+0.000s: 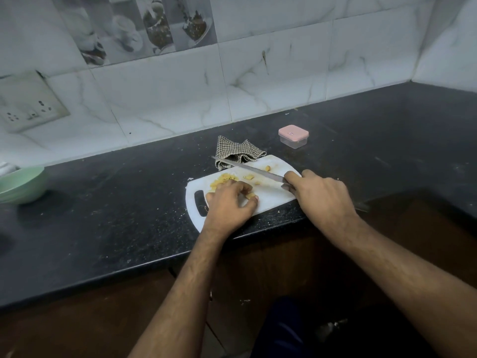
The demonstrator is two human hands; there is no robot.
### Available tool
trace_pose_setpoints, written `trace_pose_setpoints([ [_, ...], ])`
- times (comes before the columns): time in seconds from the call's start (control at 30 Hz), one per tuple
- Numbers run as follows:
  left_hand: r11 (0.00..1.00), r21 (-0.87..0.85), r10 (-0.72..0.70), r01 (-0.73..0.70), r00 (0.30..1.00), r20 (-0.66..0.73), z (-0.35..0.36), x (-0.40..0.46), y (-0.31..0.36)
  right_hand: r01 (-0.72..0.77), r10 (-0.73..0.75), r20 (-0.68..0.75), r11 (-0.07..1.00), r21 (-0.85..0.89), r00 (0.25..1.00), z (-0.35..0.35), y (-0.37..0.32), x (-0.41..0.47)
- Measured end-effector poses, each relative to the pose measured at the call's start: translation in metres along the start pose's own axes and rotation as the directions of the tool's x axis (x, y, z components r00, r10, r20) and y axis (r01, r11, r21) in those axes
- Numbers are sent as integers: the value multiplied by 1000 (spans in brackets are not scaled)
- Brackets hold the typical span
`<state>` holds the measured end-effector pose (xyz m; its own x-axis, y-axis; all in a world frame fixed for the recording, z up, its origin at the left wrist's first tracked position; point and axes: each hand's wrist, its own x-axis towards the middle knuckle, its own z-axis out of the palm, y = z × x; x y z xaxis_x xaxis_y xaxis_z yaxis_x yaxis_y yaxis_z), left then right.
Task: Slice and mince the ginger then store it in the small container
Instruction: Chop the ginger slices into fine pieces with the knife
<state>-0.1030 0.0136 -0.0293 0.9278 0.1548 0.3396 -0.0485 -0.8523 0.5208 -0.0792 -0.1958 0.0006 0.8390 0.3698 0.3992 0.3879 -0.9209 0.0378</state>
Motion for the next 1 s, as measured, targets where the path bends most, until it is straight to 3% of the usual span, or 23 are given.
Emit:
trace_pose_setpoints([
  [0.2, 1000, -7, -31, 31, 998, -51, 2, 0, -3, -159, 100, 299, 971, 179, 949, -29, 0, -7],
  [0.37, 997, -71, -47, 43, 997, -65, 1, 4, -2, -174, 94, 408, 971, 164, 908, -39, -4, -13],
  [0.73, 998, 52, -42, 44, 999, -33, 3, 1, -4, -125, 77, 430, 988, 86, 900, -62, -21, -26],
  [1.0, 996, 33, -82, 84, 995, -55, 2, 0, 0, -31, 24, 427, 999, 11, 904, -72, -27, -32],
])
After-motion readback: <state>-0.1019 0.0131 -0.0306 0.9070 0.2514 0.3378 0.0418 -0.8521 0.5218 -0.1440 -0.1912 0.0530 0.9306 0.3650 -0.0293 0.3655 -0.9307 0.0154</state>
